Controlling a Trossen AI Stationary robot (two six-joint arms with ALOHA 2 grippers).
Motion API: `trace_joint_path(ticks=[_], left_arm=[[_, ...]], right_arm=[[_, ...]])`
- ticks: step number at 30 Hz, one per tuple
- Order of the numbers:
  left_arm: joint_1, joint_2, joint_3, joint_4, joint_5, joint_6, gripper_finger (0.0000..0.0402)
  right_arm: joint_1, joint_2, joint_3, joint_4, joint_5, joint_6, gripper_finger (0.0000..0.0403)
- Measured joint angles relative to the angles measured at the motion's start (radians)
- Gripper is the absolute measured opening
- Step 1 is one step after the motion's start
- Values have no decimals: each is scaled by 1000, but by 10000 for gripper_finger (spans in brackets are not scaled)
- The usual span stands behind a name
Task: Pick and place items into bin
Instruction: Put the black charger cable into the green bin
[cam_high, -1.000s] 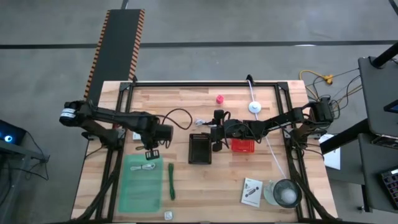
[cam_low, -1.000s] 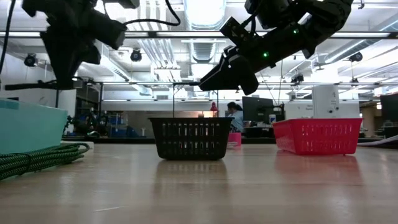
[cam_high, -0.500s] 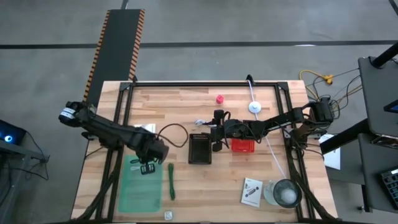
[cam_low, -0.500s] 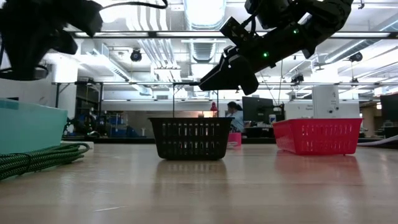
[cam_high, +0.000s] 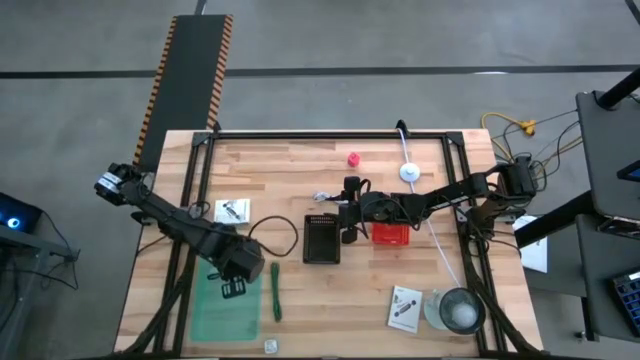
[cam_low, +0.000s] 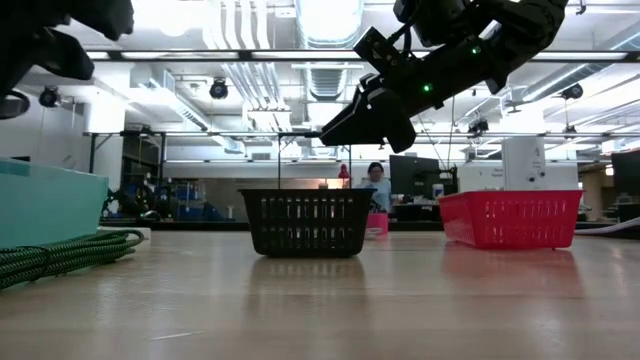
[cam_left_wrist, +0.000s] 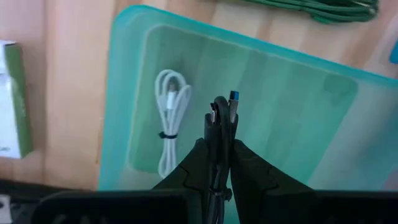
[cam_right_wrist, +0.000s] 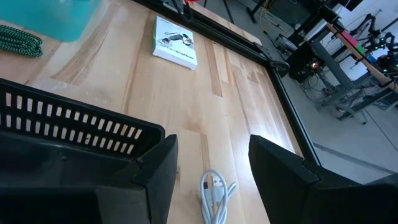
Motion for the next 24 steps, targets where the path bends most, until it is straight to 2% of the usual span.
trace_joint_path(ticks=[24], left_arm=[[-18,0,-183,207,19,33,21]], right_arm=[[0,0,0,0,0,0,185]])
